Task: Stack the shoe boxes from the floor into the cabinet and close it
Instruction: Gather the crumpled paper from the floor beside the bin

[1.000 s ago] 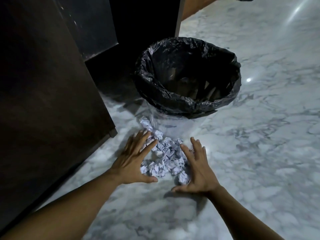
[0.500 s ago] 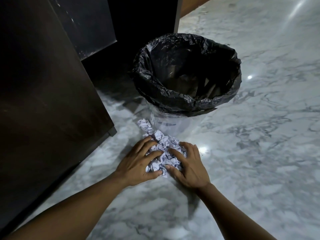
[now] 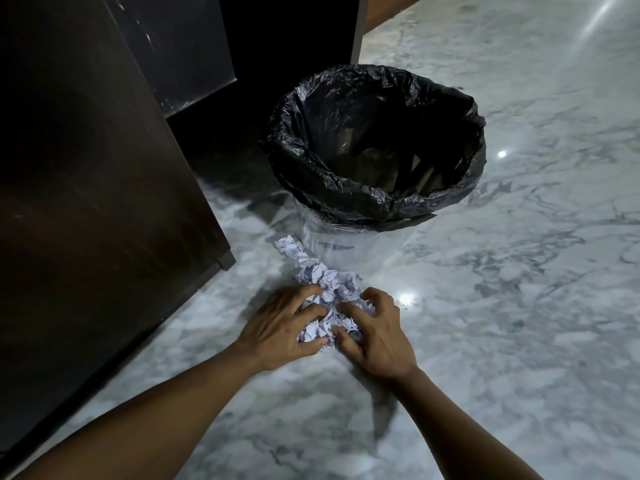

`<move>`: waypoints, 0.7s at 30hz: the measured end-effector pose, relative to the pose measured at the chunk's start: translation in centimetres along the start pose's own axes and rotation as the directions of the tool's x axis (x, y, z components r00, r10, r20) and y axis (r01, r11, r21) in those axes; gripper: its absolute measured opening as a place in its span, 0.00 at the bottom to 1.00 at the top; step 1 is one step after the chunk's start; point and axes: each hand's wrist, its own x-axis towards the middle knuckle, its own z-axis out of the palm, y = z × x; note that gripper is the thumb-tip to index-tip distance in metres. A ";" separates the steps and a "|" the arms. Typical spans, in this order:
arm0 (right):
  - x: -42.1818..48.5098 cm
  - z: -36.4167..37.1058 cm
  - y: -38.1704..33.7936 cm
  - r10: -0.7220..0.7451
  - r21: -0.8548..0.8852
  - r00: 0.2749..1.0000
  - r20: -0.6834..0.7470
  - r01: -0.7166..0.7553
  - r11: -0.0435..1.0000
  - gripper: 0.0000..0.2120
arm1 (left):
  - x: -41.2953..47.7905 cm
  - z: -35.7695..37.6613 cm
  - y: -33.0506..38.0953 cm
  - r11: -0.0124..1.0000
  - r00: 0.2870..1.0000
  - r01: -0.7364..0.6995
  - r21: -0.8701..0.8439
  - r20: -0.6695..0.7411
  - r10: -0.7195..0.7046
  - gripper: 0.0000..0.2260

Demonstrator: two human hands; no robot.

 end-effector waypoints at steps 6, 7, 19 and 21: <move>-0.2 0.6 0.6 0.007 0.067 1.000 -0.028 -0.005 0.998 0.13 | 0.4 -0.1 0.2 0.999 0.999 0.005 -0.049 0.035 -0.004 0.18; -0.2 0.7 0.7 0.020 0.077 1.000 -0.023 -0.019 0.997 0.13 | 0.4 -0.1 0.2 0.999 0.999 0.010 -0.051 0.031 -0.008 0.18; -0.9 0.4 0.6 0.080 0.269 0.994 -0.070 -0.058 0.961 0.12 | 0.3 0.2 1.1 0.969 0.998 0.028 -0.246 -0.054 -0.043 0.13; -1.3 0.1 -0.1 0.083 0.300 0.991 -0.101 -0.049 0.953 0.10 | -0.1 -0.1 1.5 0.955 0.994 0.068 -0.289 -0.059 -0.088 0.13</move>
